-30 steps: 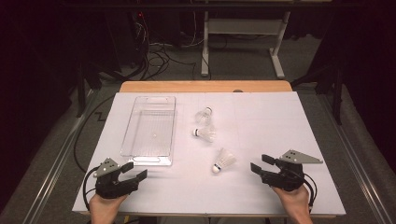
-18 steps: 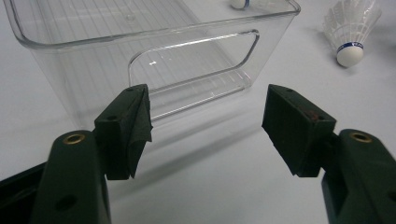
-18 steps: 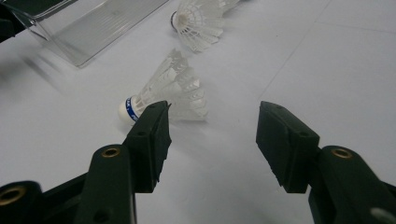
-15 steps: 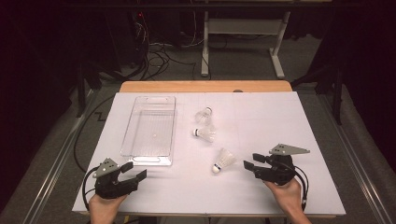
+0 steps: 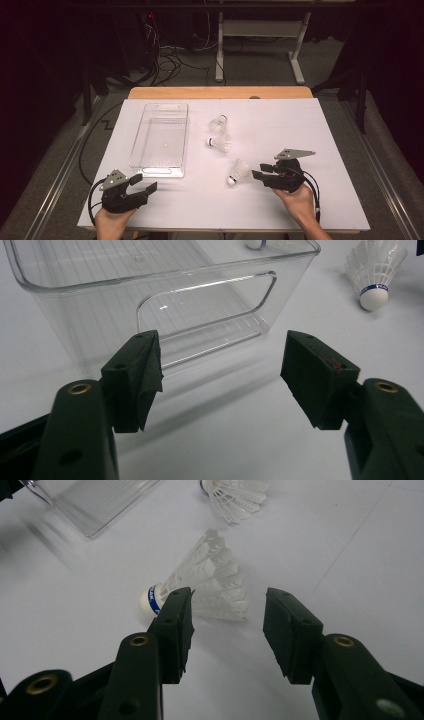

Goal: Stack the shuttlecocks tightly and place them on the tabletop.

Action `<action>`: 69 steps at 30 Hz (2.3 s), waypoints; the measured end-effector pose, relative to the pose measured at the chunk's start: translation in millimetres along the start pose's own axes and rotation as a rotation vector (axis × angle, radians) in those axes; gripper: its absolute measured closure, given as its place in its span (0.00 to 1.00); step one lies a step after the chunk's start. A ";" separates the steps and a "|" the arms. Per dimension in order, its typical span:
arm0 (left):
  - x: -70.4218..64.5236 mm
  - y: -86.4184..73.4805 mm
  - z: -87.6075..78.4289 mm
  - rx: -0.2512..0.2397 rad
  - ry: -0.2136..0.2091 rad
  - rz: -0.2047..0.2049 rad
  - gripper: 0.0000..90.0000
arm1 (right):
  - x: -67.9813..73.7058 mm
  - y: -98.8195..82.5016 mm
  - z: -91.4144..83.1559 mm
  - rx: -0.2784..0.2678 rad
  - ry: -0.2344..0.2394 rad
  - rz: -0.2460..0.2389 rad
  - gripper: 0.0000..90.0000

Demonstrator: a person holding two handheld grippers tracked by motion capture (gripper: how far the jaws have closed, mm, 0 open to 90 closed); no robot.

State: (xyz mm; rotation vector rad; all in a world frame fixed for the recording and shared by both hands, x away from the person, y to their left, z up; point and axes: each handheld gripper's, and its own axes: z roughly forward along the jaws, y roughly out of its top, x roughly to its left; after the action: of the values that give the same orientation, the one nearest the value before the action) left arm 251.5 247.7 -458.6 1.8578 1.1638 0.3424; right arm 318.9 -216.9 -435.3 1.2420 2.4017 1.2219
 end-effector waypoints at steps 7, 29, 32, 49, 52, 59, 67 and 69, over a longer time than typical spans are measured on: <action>-0.2 -0.1 -0.8 -0.001 0.002 0.005 0.37 | 2.7 9.5 7.4 0.026 0.021 0.002 0.64; -1.2 0.0 -1.4 0.000 0.003 0.012 0.37 | 7.3 21.6 25.1 0.110 0.050 0.005 0.74; -1.1 0.0 -1.5 0.000 0.003 0.012 0.37 | 7.8 22.0 26.2 0.113 0.053 -0.002 0.76; -1.3 0.0 -2.0 -0.006 0.000 0.010 0.37 | 10.4 20.8 28.4 0.157 0.082 -0.033 0.96; -1.5 0.0 -2.0 -0.006 0.001 0.013 0.37 | 10.8 20.6 28.1 0.162 0.085 -0.036 1.00; -1.5 -0.1 -2.3 -0.007 0.001 0.011 0.37 | 11.5 20.8 26.3 0.153 0.097 -0.042 1.00; -1.8 -0.1 -2.5 -0.006 0.006 0.019 0.37 | 12.7 21.8 20.7 0.128 0.106 -0.050 1.00; -1.8 -0.1 -2.5 -0.004 0.006 0.019 0.37 | 11.8 22.3 19.0 0.119 0.106 -0.049 1.00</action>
State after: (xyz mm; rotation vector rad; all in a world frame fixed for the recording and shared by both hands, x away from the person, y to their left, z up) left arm 249.0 247.5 -456.9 1.8668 1.1489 0.3613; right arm 334.0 -189.9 -428.9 1.1696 2.5996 1.1748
